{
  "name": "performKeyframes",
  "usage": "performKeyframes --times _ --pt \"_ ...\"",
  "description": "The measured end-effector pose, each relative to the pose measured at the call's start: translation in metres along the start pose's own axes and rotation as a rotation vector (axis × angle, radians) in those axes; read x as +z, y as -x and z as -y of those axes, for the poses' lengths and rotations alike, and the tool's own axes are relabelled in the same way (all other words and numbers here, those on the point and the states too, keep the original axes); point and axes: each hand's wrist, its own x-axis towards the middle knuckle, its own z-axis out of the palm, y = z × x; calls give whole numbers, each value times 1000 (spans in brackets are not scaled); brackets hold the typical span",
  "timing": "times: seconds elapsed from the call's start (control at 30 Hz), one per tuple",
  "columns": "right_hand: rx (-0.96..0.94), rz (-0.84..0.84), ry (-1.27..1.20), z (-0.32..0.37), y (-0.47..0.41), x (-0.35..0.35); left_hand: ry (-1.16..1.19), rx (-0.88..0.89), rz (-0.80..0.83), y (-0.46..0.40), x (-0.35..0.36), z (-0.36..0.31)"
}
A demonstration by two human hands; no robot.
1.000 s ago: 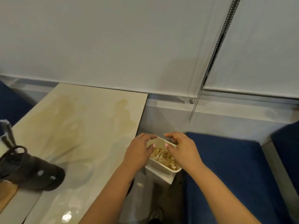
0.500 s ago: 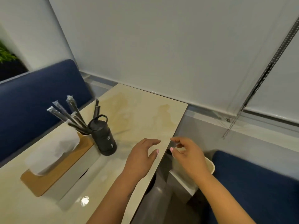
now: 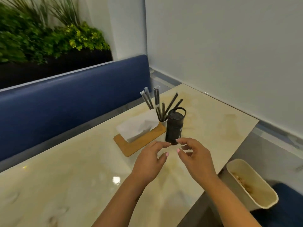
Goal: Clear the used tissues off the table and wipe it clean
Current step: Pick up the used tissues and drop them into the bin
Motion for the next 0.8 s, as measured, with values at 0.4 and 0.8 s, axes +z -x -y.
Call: performKeyframes --times 0.4,0.8 --pt "-116 269 -35 85 47 169 -17 -210 -213 125 -124 133" --pt "-190 660 89 111 116 298 -41 -434 -332 241 -189 222"
